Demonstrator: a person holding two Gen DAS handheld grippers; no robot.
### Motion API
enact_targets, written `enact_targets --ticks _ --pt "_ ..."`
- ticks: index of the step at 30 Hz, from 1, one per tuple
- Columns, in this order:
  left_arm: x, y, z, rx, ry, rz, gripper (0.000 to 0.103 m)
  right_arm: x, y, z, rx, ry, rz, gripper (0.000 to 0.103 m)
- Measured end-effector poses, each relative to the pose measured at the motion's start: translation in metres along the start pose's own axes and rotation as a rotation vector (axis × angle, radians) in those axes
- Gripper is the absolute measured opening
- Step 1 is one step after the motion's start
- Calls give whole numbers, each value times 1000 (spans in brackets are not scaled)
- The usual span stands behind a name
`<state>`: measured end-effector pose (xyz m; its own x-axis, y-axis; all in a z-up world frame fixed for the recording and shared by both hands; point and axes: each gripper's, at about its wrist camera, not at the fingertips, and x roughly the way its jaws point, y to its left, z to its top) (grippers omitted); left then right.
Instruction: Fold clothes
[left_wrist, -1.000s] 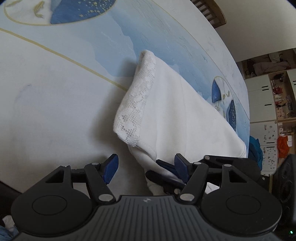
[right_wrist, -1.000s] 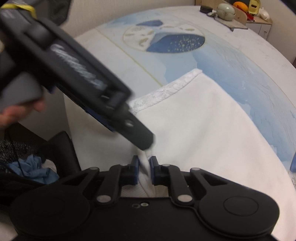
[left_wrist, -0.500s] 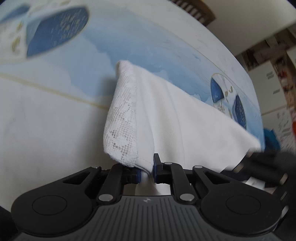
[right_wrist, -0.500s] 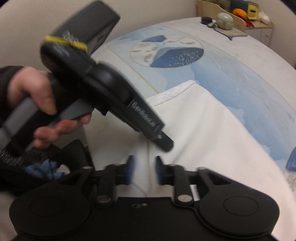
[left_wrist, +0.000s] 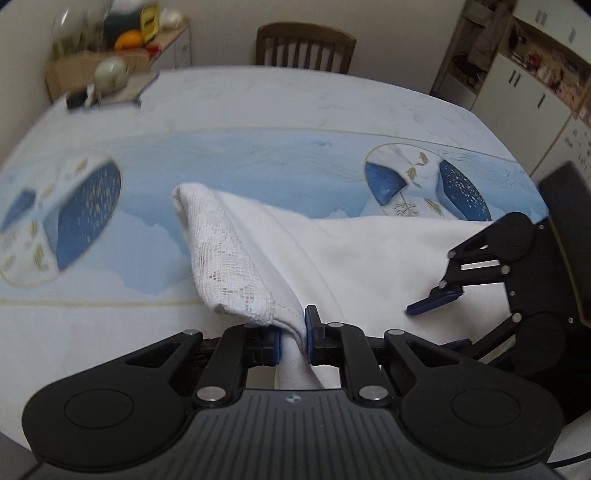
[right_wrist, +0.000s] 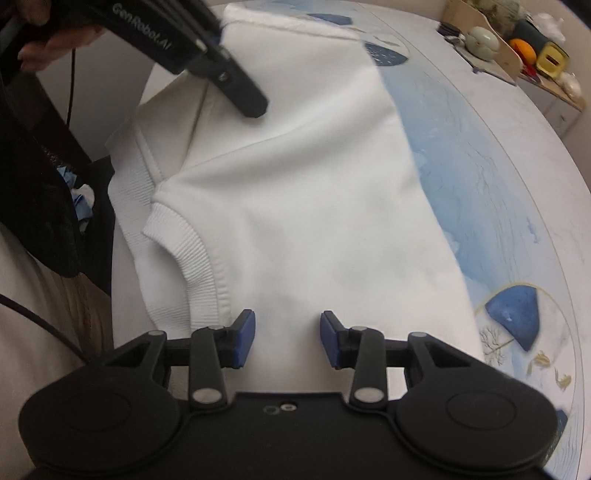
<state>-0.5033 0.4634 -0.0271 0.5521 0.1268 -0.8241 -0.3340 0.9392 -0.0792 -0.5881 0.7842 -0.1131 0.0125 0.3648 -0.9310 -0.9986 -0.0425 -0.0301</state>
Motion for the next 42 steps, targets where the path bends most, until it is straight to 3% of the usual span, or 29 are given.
enact_targets --ticks 6,11,16,21,28,32,39,42 --pt "-14 -78 3 279 -80 61 11 6 -10 -18 36 -80 44 103" --pt "-5 -121 7 370 -75 40 11 -17 -18 -33 87 -114 35 103" --pt "4 -156 13 448 -72 -1 11 -58 -39 -85 138 -83 -9 103" --pt "22 -189 18 467 -59 -64 11 -44 -47 -130 245 1 -8 103" --pt "59 -236 15 490 -20 -212 11 -47 -27 -161 259 -99 -36 103" --pt "90 -242 9 464 44 -269 11 -52 -27 -165 270 -117 -41 103" --pt "104 -248 9 474 52 -306 11 -93 -32 -188 315 -61 -29 103" --pt "118 -247 8 452 75 -306 19 -114 -42 -194 325 -48 -58 103"
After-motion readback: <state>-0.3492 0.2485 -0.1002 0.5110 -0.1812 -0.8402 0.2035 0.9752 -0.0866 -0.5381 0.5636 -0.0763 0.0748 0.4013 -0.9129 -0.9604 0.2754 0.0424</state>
